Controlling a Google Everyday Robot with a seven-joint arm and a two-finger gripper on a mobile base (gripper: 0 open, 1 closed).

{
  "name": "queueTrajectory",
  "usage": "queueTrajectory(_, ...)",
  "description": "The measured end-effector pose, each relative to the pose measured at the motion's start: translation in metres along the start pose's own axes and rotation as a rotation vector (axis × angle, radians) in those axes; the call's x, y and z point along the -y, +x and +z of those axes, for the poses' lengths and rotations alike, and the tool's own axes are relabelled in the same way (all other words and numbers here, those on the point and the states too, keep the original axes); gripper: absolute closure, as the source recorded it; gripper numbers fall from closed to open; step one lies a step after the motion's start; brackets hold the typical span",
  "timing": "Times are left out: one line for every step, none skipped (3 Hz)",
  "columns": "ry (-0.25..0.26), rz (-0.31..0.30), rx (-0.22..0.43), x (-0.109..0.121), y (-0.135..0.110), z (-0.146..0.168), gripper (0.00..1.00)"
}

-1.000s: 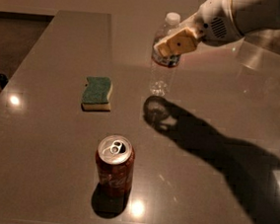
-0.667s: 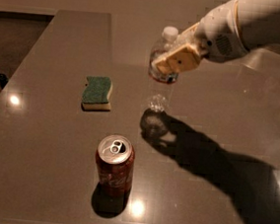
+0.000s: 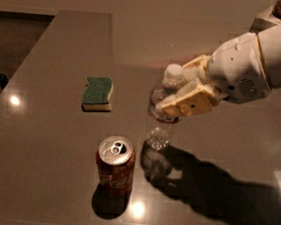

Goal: Move water bottle near coke can

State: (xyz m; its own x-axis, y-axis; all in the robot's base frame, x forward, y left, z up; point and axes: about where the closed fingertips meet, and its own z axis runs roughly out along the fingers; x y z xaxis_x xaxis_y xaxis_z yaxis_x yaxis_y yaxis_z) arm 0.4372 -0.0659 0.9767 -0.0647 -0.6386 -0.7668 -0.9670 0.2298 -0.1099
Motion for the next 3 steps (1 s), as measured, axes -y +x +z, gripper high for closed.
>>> queueTrajectory(-0.08, -0.072, 0.015, -0.025, 0.005, -0.002, 1.0)
queueTrajectory(-0.161, -0.15, 0.029, -0.046, 0.005, -0.001, 1.0)
queueTrajectory(-0.225, -0.189, 0.029, -0.058, 0.008, 0.002, 0.86)
